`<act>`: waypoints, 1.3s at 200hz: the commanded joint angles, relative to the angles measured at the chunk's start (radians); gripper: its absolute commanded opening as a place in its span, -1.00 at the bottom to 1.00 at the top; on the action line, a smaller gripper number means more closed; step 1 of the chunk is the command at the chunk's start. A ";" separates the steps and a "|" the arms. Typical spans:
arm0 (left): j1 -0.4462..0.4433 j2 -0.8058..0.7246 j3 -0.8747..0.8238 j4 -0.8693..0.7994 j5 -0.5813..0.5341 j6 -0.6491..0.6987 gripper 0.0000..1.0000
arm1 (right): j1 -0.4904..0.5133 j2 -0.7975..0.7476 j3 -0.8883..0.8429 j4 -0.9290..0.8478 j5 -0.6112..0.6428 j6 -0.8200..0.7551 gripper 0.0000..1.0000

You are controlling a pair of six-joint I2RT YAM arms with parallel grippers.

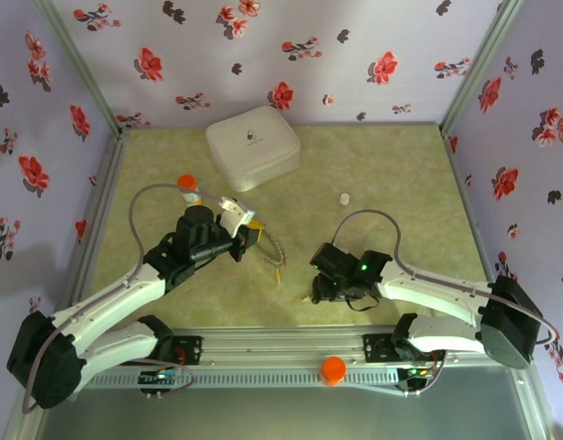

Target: Put the keys on the keyring

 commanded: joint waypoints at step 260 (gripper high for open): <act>-0.008 -0.027 -0.037 0.070 -0.023 -0.023 -1.00 | -0.091 0.279 0.133 0.189 -0.212 -0.338 -1.00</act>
